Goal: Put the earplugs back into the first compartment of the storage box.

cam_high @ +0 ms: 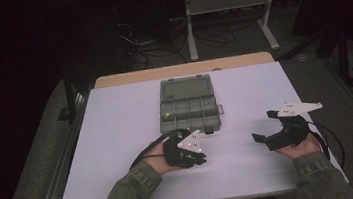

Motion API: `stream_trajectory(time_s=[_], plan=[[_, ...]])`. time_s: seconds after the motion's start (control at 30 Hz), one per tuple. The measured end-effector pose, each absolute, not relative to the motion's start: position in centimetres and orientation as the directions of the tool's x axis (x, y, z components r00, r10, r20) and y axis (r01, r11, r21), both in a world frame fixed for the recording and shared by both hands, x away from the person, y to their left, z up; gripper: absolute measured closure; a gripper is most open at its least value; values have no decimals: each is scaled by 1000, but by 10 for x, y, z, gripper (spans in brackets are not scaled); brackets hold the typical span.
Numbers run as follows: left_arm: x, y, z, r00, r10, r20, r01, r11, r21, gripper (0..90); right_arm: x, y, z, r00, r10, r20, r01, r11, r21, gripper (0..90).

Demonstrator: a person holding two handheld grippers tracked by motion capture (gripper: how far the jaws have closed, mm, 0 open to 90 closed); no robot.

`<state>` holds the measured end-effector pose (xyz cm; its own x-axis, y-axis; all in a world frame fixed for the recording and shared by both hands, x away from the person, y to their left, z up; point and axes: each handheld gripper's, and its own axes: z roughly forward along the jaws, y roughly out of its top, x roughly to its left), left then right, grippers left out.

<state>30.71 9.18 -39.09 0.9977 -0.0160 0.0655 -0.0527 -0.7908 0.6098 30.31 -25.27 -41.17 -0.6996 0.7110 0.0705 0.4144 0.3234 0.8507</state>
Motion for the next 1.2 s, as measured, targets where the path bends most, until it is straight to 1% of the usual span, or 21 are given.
stream_trajectory(time_s=[0.17, 0.37, 0.77, 1.0, 1.2], plan=[[313, 102, -385, 998, 20, 64, -25, -770, 638, 815, 303, -253, -411, -700, 711, 70, 413, 323, 852, 0], [325, 118, -378, 996, 75, 38, 29, -727, 687, 815, 303, -253, -411, -700, 710, 71, 414, 322, 852, 0], [343, 145, -366, 987, 155, 34, 82, -677, 731, 815, 302, -253, -411, -700, 711, 69, 412, 323, 852, 0], [356, 155, -360, 980, 196, 35, 107, -665, 739, 816, 302, -253, -411, -698, 712, 71, 415, 322, 851, 0], [365, 159, -345, 975, 219, 46, 115, -667, 736, 816, 302, -254, -411, -696, 714, 73, 416, 318, 852, 0]])
